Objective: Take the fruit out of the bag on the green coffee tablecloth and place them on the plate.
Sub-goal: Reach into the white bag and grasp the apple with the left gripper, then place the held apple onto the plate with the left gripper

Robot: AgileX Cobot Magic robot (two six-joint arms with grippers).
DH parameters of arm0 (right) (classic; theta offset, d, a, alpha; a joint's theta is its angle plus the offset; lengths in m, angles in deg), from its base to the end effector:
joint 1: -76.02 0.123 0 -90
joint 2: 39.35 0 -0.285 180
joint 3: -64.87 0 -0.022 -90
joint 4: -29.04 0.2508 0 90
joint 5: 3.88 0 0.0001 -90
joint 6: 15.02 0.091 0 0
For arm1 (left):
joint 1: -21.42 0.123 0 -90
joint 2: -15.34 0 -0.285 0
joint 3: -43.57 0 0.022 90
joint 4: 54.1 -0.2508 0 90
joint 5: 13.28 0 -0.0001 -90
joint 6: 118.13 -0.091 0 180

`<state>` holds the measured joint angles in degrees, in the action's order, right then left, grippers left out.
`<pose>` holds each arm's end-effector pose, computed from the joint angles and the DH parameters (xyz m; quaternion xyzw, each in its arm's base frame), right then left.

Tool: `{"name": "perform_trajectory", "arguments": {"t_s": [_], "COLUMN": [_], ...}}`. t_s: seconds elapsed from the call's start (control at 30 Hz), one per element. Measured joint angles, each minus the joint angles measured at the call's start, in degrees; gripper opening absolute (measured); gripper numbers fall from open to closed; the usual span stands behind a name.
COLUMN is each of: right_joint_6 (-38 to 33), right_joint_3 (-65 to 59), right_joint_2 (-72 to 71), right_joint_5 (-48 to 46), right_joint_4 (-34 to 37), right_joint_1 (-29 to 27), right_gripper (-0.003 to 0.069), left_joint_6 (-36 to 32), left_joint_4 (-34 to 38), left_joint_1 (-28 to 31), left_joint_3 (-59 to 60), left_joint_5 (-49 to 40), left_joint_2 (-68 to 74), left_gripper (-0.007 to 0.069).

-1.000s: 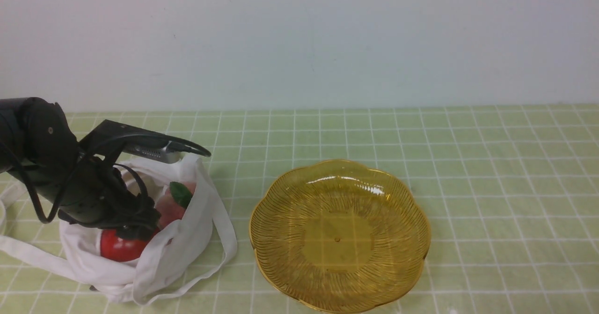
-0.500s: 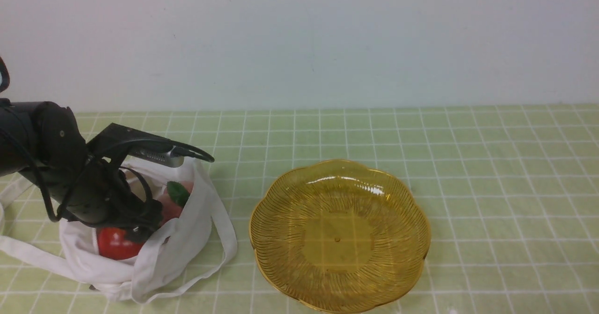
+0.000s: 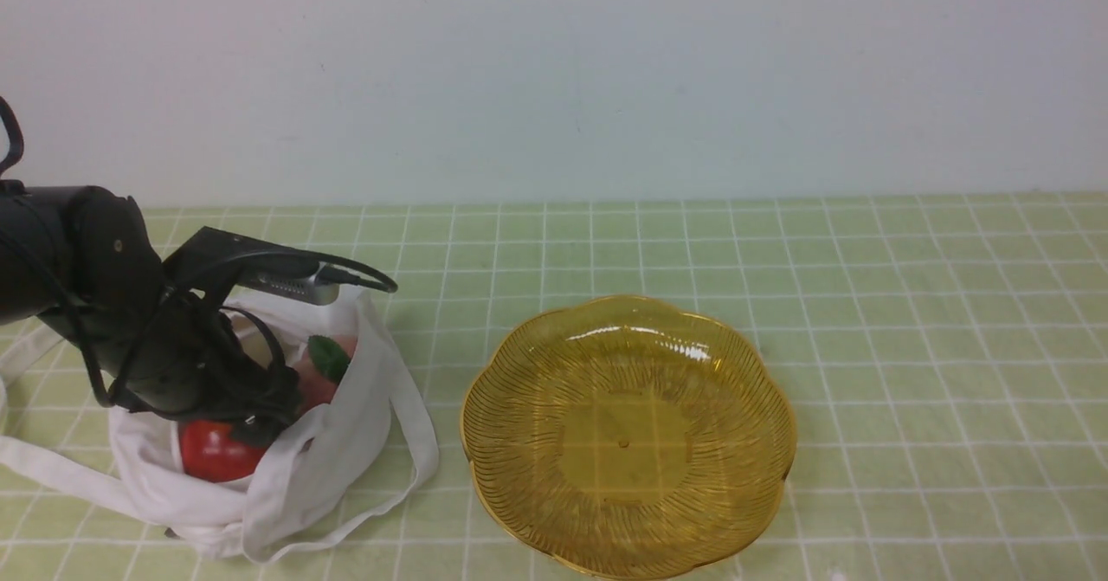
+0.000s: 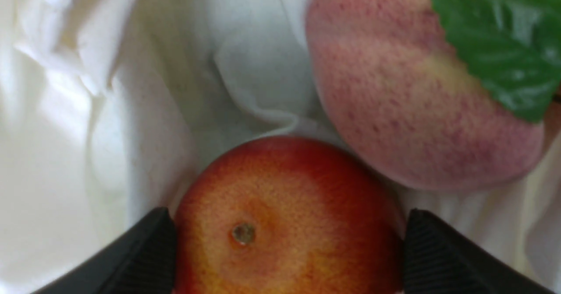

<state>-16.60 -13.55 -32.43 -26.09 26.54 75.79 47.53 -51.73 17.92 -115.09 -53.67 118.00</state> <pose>0.0520 -0.0017 0.1721 -0.0209 0.8063 -0.0279 0.5904 0.3064 -0.0212 0.1914 0.1400 0.9807 -0.0025 0.1366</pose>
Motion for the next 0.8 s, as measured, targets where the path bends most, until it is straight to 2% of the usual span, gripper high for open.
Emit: {"name": "perform_trajectory", "arguments": {"t_s": [0.33,0.5,0.6,0.8], "right_joint_6": [0.0,0.0,0.0,0.0], "right_joint_3": [0.0,0.0,0.0,0.0], "right_joint_2": [0.0,0.0,0.0,0.0], "right_joint_5": [0.0,0.0,0.0,0.0], "right_joint_4": [0.0,0.0,0.0,0.0], "right_joint_1": [0.0,0.0,0.0,0.0], "right_gripper": [-0.0013,-0.0013,-0.0013,-0.0013], "left_joint_6": [0.1,-0.3,-2.9,-10.0], "left_joint_4": [0.2,2.5,6.1,18.9], "left_joint_1": [0.0,-0.5,-3.5,-16.6], "left_joint_3": [0.7,0.8,0.8,-1.0], "left_joint_5": [-1.2,-1.2,-0.1,5.8], "left_joint_2": [-12.3,-16.5,-19.4,-18.2], "left_gripper": [0.0601,0.0601,0.0601,0.0601]}}
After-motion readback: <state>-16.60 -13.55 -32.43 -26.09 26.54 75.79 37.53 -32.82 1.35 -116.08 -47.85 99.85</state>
